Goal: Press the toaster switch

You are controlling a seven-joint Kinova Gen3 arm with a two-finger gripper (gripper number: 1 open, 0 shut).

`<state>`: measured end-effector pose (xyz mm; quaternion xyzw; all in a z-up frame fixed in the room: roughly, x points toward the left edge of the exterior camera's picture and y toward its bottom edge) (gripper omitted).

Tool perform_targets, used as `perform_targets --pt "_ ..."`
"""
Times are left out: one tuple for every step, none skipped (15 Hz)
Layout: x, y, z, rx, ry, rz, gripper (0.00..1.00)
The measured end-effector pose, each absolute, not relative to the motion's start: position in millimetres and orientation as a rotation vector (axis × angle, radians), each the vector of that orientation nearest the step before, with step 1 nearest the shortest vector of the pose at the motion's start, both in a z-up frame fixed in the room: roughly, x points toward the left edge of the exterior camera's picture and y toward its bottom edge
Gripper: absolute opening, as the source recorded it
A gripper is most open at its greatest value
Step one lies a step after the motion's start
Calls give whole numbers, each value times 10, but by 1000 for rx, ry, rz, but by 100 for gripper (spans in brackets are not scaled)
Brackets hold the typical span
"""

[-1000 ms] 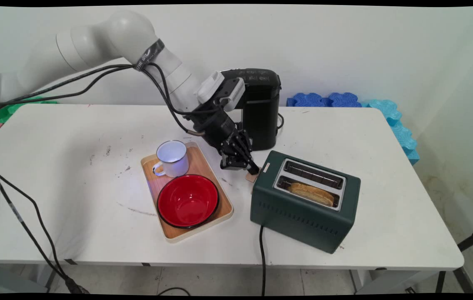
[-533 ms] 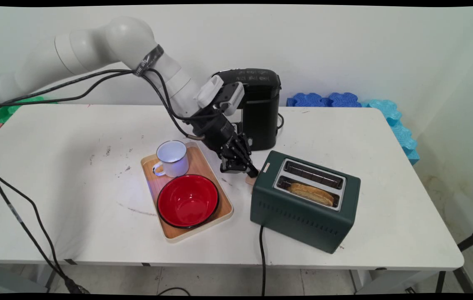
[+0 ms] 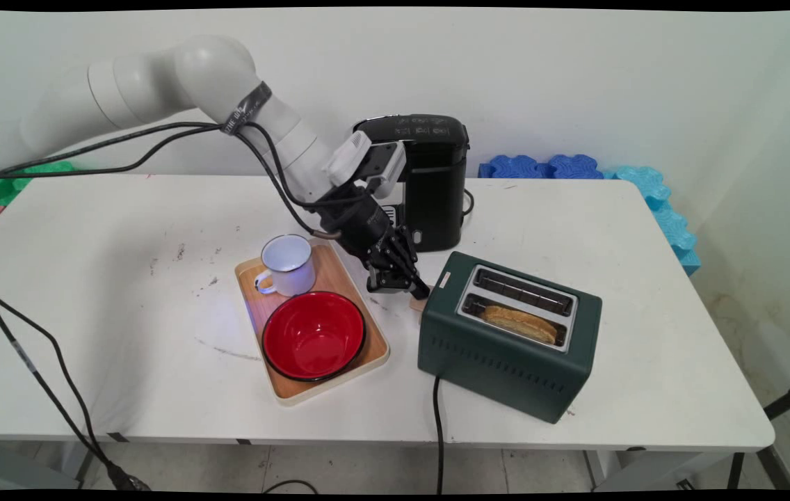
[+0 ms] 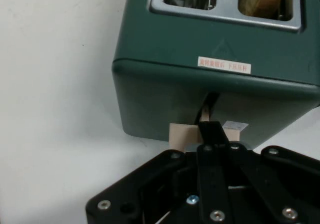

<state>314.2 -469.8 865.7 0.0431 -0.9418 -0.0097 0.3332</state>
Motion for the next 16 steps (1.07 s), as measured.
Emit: perform_targets --pt "3146 -4691 8651 117 -2460 -25 0" --pt "3151 -4683 8646 122 -2462 -25 0" --pt "3158 -4677 8641 126 -2463 -25 0" --pt "3165 -4672 8636 130 -2464 -24 0" --pt "3172 -4669 8632 134 -2465 -23 0" --pt "3179 -4665 8629 138 -2465 -22 0" --pt "3186 -4661 8626 141 -2466 -22 0" --pt "3192 -4656 8623 145 -2466 -22 0" --pt "3198 -4651 8620 148 -2467 -21 0" --pt "3204 -4647 8618 150 -2467 -21 0" --pt "3210 -4642 8616 153 -2467 -20 0" --pt "3215 -4637 8613 155 -2467 -20 0" --pt "3222 -4633 8611 158 -2467 -20 0" --pt "3228 -4628 8608 160 -2468 -19 0" --pt "3233 -4625 8605 162 -2468 -19 0" --pt "3239 -4621 8602 164 -2468 -19 0"
